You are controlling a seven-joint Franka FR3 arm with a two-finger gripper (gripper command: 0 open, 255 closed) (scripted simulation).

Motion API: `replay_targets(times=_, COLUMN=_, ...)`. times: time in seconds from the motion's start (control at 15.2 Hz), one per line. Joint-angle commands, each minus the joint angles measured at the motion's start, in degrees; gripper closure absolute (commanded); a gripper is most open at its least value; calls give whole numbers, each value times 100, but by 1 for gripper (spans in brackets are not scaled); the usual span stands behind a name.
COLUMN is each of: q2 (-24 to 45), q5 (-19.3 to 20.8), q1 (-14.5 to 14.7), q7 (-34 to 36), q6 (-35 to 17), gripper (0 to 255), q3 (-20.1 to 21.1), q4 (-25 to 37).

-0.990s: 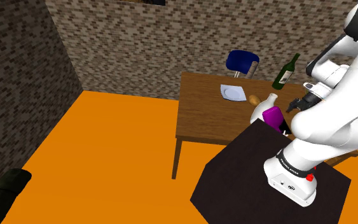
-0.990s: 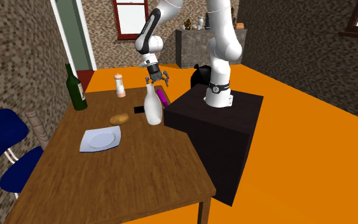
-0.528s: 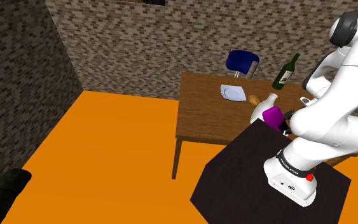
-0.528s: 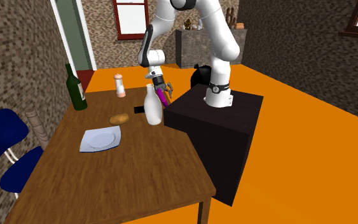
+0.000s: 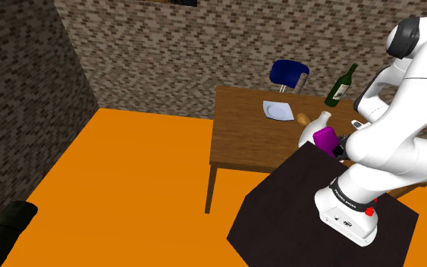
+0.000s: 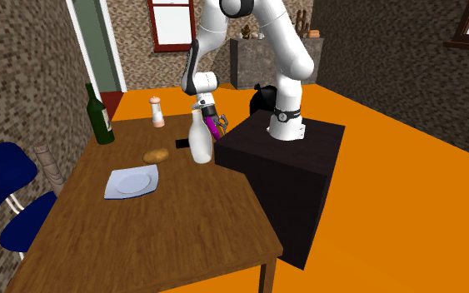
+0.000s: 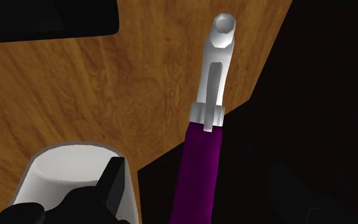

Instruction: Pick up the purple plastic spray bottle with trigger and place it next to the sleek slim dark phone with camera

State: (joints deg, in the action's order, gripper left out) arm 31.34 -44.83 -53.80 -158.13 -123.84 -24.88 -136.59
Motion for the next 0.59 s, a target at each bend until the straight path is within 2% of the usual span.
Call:
replay_targets(times=0.0, q2=6, q5=-15, q1=0, q7=-11, q6=-15, gripper=0, q3=8, q4=-10)
replay_targets(times=0.33, q2=6, q5=-14, q1=0, q7=-10, q6=-14, gripper=0, q3=8, q4=-9)
replay_targets(times=0.4, q2=6, q5=-14, q1=0, q7=-10, q6=-14, gripper=255, q3=8, q4=-9)
replay_targets(times=0.53, q2=6, q5=-14, q1=0, q7=-10, q6=-14, gripper=255, q3=8, q4=-9)
